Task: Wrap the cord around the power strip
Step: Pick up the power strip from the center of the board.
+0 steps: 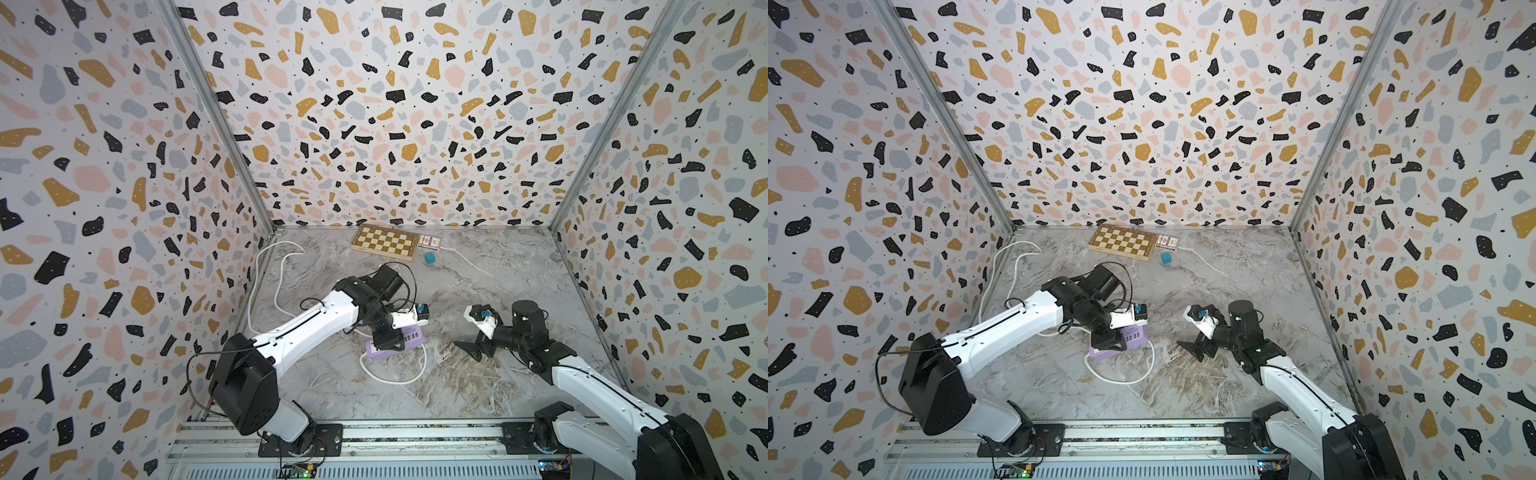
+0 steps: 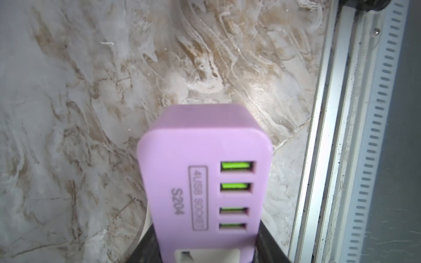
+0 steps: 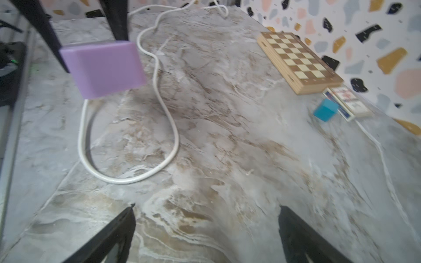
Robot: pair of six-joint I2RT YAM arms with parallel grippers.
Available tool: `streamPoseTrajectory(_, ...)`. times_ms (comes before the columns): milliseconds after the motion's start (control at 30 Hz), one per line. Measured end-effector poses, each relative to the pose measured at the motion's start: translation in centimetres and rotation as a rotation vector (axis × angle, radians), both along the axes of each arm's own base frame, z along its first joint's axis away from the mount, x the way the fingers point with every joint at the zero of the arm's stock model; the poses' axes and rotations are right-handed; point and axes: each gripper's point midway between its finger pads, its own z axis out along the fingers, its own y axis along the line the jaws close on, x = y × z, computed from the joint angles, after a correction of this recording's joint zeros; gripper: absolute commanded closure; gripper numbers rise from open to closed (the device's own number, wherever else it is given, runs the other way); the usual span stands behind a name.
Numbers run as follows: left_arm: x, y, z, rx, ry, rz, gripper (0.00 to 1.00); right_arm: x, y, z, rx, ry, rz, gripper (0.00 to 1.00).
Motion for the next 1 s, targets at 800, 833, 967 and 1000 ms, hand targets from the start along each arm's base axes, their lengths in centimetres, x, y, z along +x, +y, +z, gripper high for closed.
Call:
streamPoseTrajectory(800,0.7,-2.0,0.2,-0.063,-0.208,-0.122,0.77,-3.2,7.3,2.8,0.173,-0.014,0.405,0.08)
streamPoseTrajectory(833,0.7,-2.1,0.2,-0.061,-0.213,-0.126,0.77,-3.1,7.4,3.0,0.183,-0.013,0.403,0.09)
streamPoseTrajectory(967,0.6,-2.2,0.1,-0.052,-0.228,-0.139,0.76,-2.4,8.0,3.8,0.211,-0.008,0.407,0.15)
streamPoseTrajectory(1000,0.6,-2.3,0.1,-0.050,-0.231,-0.141,0.76,-2.3,8.2,3.9,0.215,-0.005,0.410,0.18)
